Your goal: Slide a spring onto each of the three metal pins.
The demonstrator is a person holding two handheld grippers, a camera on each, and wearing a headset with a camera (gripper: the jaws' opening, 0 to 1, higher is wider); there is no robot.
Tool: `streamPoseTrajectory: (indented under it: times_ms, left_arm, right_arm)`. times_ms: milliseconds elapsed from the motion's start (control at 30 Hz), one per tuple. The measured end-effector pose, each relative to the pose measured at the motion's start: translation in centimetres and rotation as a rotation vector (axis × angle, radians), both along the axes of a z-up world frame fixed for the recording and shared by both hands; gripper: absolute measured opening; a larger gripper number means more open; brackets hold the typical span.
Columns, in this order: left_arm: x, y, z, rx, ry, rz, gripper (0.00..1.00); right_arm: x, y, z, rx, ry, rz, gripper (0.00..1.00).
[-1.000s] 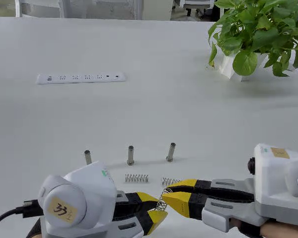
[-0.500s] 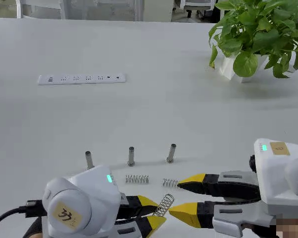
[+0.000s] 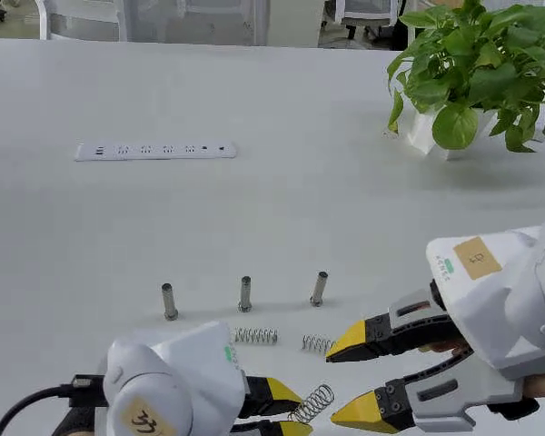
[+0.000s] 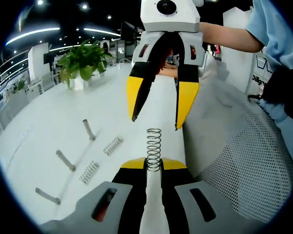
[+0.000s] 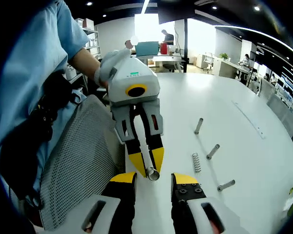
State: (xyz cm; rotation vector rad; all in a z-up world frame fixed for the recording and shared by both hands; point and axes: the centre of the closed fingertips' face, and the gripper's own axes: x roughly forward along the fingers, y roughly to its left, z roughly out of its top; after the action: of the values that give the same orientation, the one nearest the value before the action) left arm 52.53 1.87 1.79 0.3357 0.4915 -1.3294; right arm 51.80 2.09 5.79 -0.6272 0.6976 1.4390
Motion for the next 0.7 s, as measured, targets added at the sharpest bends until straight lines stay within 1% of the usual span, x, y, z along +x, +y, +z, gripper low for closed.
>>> streamPoseTrajectory:
  times_ms: [100,233,267,333,467,533,700]
  left_arm:
    - [-0.1,-0.1,0.1,-0.002,-0.001,-0.003,0.07]
    - [-0.1,-0.2,0.2,-0.009,0.001,-0.003,0.07]
    - [-0.1,-0.3,0.2,-0.011,0.0,-0.003,0.07]
    - [-0.1,-0.3,0.3,-0.013,0.0,-0.003,0.07]
    - [-0.1,-0.3,0.4,-0.013,-0.003,-0.006,0.07]
    - [-0.1,-0.3,0.4,-0.012,-0.002,-0.009,0.07]
    - [-0.2,-0.3,0.5,-0.012,-0.005,-0.016,0.07]
  right_arm:
    - [-0.1,0.3,-0.3,-0.029,-0.004,0.054,0.22]
    - [-0.2,0.9,-1.0,-0.058,0.001,0.107,0.19]
    - [-0.3,1.0,-1.3,-0.074,-0.001,0.133,0.18]
    - [-0.3,1.0,-1.6,-0.097,-0.012,0.158,0.16]
    - [0.0,0.8,-1.7,-0.11,-0.01,0.171,0.17]
    - [0.0,0.7,-1.7,-0.12,-0.013,0.187,0.15]
    - [-0.5,0.8,-2.3,-0.14,0.006,0.219,0.12]
